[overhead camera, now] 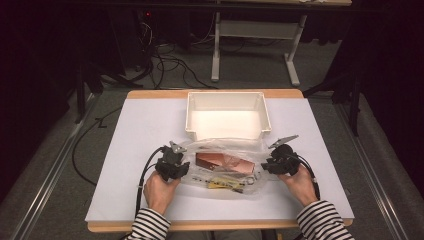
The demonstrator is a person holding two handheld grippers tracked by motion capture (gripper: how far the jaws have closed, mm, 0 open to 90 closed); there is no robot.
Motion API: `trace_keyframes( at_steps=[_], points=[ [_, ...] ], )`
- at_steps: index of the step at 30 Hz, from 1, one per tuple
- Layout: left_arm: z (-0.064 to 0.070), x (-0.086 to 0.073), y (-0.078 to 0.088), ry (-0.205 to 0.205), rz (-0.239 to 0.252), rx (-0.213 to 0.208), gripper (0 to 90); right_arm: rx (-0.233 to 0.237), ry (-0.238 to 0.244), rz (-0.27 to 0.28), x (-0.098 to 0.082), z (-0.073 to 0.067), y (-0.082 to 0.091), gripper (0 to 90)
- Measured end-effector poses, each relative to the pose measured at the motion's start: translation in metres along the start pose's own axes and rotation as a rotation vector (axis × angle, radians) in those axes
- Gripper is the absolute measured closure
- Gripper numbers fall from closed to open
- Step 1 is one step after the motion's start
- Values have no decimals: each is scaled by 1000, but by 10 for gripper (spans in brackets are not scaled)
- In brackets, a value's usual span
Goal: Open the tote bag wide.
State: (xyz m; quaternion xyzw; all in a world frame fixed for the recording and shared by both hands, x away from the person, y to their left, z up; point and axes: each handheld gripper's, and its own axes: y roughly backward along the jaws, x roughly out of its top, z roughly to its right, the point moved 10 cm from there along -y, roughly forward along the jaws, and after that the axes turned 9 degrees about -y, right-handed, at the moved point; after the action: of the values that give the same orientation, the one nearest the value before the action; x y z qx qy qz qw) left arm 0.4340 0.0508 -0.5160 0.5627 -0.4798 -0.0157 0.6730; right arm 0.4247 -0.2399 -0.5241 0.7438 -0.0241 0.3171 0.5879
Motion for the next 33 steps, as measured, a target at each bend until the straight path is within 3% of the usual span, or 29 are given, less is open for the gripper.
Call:
trace_keyframes(
  at_steps=[7, 20, 33],
  points=[
    [11, -3, 3, -25, 10, -30, 657, 53, 16, 57, 5, -11, 12, 622],
    [29, -7, -1, -46, 23, -75, 638, 120, 132, 116, 16, -44, 23, 474],
    [34, -6, -7, -34, 31, -96, 614, 154, 235, 80, 29, -74, 9, 348]
  ],
)
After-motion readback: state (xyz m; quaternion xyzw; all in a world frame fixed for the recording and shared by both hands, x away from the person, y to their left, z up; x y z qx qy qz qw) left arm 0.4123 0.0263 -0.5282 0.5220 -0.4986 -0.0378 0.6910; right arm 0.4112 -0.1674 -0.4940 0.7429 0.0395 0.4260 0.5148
